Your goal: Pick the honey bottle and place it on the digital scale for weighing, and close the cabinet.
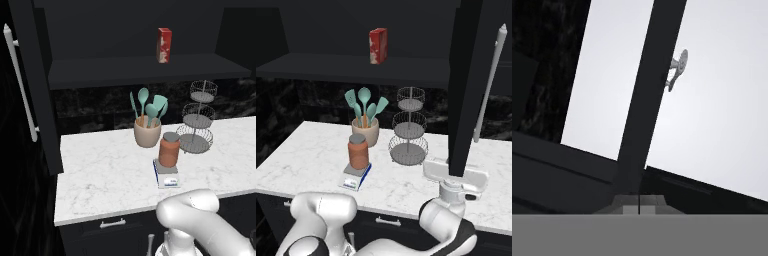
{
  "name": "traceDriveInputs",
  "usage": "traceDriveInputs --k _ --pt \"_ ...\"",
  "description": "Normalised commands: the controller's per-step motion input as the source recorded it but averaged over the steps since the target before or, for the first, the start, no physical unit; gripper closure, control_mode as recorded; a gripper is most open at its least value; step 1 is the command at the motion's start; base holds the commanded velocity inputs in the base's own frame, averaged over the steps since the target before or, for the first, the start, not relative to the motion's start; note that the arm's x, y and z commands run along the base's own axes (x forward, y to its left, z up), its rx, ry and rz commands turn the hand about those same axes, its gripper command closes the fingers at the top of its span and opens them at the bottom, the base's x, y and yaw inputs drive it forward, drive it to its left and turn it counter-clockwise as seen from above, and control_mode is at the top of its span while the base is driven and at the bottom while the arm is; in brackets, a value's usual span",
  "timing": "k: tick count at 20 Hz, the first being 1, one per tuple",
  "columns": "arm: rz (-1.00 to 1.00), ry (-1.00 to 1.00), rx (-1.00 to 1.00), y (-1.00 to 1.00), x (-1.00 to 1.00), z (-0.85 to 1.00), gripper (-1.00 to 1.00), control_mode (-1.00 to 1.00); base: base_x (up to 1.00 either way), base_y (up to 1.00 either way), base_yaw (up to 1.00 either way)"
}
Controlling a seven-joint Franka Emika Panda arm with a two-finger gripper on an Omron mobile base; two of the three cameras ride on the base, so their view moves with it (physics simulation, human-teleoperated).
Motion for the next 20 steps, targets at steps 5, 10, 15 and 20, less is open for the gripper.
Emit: traceDriveInputs --k 5,10,15,20 --pt "0.0 0.19 0.06 -0.51 0.0 -0.02 1.0 -1.0 0.0 0.0 0.0" --pt "0.0 0.12 0.05 -0.49 -0.3 0.26 1.0 -1.0 0.0 0.0 0.0" --pt "0.05 0.2 -0.02 -0.03 -0.51 0.63 1.0 -1.0 0.0 0.0 0.0" --pt "0.19 0.41 -0.14 -0.05 -0.2 0.51 1.0 -1.0 0.0 0.0 0.0"
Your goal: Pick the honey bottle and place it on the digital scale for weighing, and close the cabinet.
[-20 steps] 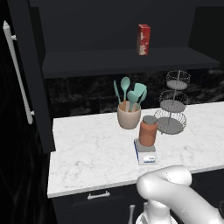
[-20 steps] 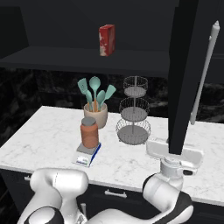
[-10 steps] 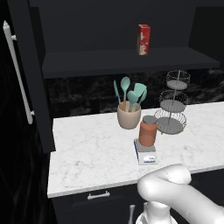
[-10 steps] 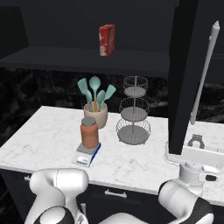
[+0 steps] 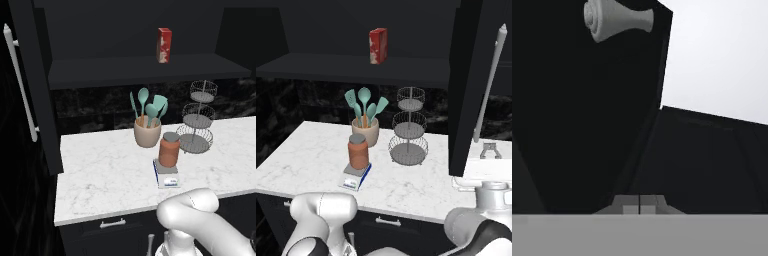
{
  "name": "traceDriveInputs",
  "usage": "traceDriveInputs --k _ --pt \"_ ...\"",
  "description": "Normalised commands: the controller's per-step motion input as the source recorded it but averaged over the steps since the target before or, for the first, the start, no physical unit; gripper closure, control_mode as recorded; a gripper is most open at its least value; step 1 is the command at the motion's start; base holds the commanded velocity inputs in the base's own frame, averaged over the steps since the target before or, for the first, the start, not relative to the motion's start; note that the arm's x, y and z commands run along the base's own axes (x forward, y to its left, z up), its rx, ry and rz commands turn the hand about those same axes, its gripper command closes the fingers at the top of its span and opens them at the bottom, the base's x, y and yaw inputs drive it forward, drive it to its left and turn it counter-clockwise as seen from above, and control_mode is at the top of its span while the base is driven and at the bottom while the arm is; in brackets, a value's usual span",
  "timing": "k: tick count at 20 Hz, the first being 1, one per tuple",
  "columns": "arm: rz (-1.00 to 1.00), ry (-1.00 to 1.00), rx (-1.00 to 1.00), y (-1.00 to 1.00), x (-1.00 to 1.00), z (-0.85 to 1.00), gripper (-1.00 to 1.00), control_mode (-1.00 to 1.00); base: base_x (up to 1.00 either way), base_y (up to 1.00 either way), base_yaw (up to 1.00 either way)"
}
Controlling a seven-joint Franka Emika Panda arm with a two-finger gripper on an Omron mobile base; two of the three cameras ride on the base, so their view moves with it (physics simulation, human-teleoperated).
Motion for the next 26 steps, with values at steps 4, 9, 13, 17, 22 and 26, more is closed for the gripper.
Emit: traceDriveInputs --k 4,9,13,17,22,26 --pt "0.31 0.38 -0.15 -0.21 0.0 0.3 1.0 -1.0 0.0 0.0 0.0" --pt "0.36 -0.03 -0.2 -0.01 0.0 0.58 1.0 -1.0 0.0 0.0 0.0" --pt "0.34 -0.28 -0.29 0.09 0.0 0.86 1.0 -1.0 0.0 0.0 0.0" --pt "0.34 -0.37 -0.33 0.3 0.0 0.99 1.0 -1.0 0.0 0.0 0.0" --pt "0.32 -0.4 -0.38 0.59 0.0 0.87 1.0 -1.0 0.0 0.0 0.0" --pt "0.1 -0.22 -0.52 1.0 0.08 0.2 1.0 -1.0 0.0 0.0 0.0"
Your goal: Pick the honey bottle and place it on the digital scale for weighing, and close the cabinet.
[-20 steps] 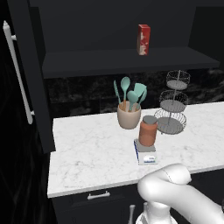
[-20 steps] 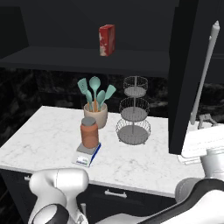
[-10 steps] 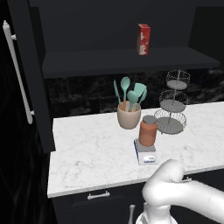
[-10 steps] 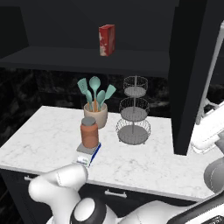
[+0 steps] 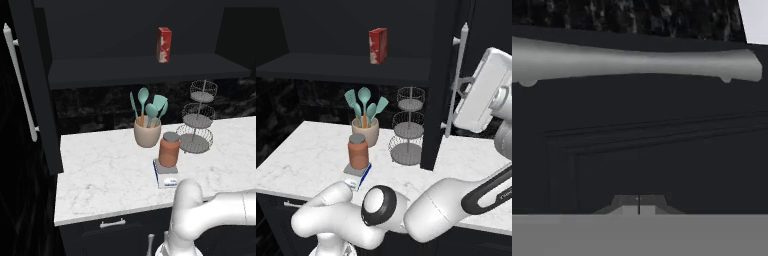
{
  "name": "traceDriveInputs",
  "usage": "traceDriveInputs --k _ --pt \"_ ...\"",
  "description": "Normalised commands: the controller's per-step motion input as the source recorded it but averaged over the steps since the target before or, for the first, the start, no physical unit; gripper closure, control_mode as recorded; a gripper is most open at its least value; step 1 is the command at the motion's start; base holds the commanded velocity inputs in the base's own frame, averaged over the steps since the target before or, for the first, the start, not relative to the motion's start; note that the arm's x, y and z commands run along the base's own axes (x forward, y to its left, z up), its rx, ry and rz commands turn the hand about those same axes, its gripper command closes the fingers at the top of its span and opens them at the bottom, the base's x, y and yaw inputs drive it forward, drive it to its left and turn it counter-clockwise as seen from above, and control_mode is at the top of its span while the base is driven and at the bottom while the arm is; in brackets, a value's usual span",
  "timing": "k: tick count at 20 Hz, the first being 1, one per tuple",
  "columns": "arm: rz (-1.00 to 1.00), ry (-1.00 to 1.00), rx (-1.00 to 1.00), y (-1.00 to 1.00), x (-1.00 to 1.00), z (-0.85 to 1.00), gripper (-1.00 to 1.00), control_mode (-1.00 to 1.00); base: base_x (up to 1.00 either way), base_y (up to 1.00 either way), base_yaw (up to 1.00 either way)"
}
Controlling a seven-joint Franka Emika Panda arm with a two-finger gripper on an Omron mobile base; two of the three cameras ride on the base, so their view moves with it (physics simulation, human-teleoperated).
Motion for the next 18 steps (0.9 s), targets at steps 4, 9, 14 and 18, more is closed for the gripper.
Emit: traceDriveInputs --k 4,9,14,18 --pt "-0.36 0.13 -0.44 1.0 0.29 -0.26 1.0 -1.0 0.0 0.0 0.0" --pt "-0.55 0.21 -0.36 0.85 0.51 -0.28 1.0 -1.0 0.0 0.0 0.0" --pt "-0.78 0.0 -0.17 0.6 0.69 -0.67 1.0 -1.0 0.0 0.0 0.0" --pt "-0.71 -0.07 0.14 0.41 0.69 -0.99 1.0 -1.0 0.0 0.0 0.0"
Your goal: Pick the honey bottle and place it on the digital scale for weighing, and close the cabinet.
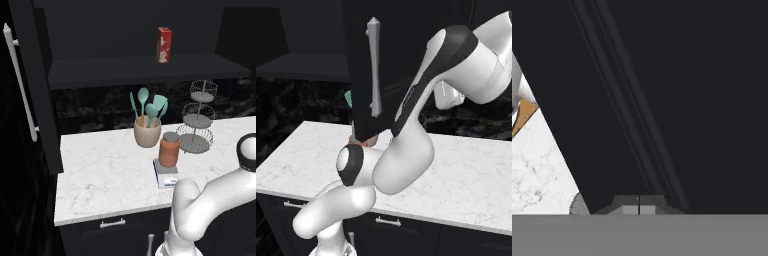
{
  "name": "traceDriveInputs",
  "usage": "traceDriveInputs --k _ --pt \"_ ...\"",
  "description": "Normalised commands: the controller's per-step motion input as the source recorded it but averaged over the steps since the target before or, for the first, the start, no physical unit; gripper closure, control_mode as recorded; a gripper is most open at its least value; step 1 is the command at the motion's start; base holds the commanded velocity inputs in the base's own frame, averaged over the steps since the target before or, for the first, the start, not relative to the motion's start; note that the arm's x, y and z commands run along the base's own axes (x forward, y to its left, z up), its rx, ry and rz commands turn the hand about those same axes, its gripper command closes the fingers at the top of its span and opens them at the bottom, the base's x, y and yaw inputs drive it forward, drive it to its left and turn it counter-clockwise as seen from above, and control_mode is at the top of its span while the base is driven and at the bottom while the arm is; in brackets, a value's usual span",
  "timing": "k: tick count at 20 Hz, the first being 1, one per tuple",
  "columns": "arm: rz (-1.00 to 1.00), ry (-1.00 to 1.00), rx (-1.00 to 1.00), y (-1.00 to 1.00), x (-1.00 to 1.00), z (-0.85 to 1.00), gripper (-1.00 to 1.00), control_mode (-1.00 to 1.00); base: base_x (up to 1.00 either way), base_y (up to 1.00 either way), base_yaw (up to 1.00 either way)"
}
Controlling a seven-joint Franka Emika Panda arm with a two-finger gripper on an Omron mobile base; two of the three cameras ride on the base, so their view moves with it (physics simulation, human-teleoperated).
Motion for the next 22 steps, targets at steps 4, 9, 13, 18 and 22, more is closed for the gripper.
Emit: traceDriveInputs --k 4,9,13,18,22 --pt "-0.29 -0.35 0.31 0.86 0.93 -0.84 1.0 -1.0 0.0 0.0 0.0" --pt "0.0 -0.81 0.35 1.0 1.0 -0.37 1.0 -1.0 0.0 0.0 0.0" --pt "-0.21 -0.8 0.3 0.84 0.78 -0.03 1.0 -1.0 0.0 0.0 0.0" --pt "-0.63 -0.38 0.18 0.51 0.47 -0.36 1.0 -1.0 0.0 0.0 0.0" --pt "-0.59 -0.13 0.12 0.62 0.9 -0.88 1.0 -1.0 0.0 0.0 0.0"
